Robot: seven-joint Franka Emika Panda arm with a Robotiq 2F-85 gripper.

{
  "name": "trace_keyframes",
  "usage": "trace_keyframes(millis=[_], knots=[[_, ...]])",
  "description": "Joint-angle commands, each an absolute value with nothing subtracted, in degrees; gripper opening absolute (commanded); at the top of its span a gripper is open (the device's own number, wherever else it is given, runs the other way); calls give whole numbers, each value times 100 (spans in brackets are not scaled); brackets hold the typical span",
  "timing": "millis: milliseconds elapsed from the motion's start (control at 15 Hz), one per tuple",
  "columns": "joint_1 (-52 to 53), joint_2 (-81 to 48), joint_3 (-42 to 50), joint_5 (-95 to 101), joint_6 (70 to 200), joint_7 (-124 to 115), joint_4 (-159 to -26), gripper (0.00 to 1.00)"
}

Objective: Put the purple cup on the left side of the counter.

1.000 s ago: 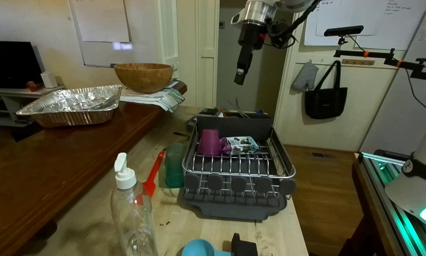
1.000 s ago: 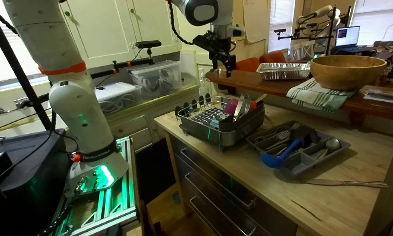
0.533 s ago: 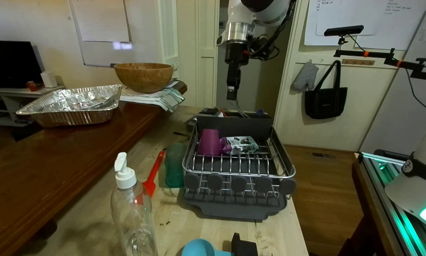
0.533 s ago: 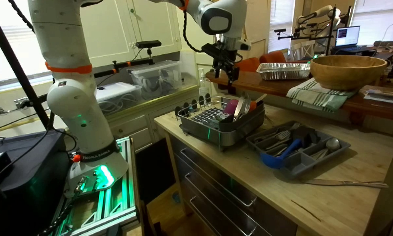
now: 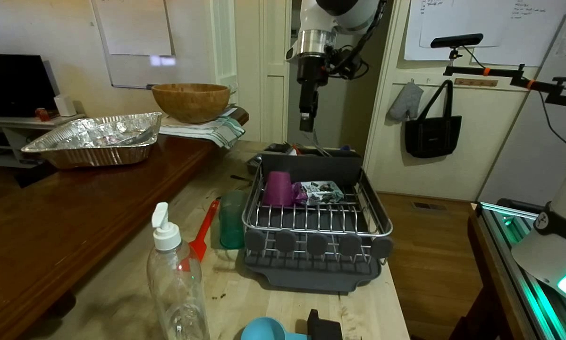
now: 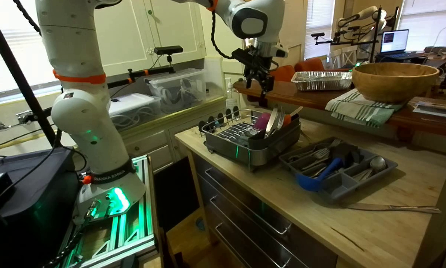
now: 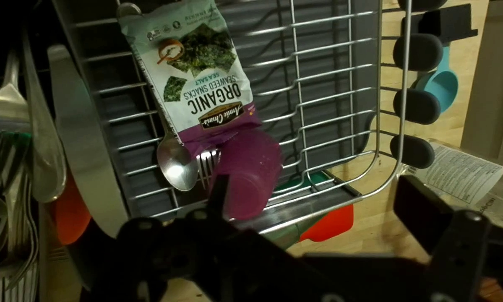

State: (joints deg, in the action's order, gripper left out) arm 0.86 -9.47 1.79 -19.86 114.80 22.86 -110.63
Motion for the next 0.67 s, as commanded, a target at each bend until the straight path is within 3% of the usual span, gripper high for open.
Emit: trace_keyframes(millis=[0,600], knots=[[-262,-1602,114,-2058,10800,2490,-10214,100],[-807,-3188,-213,-2216,8522,2839,-8391,100]])
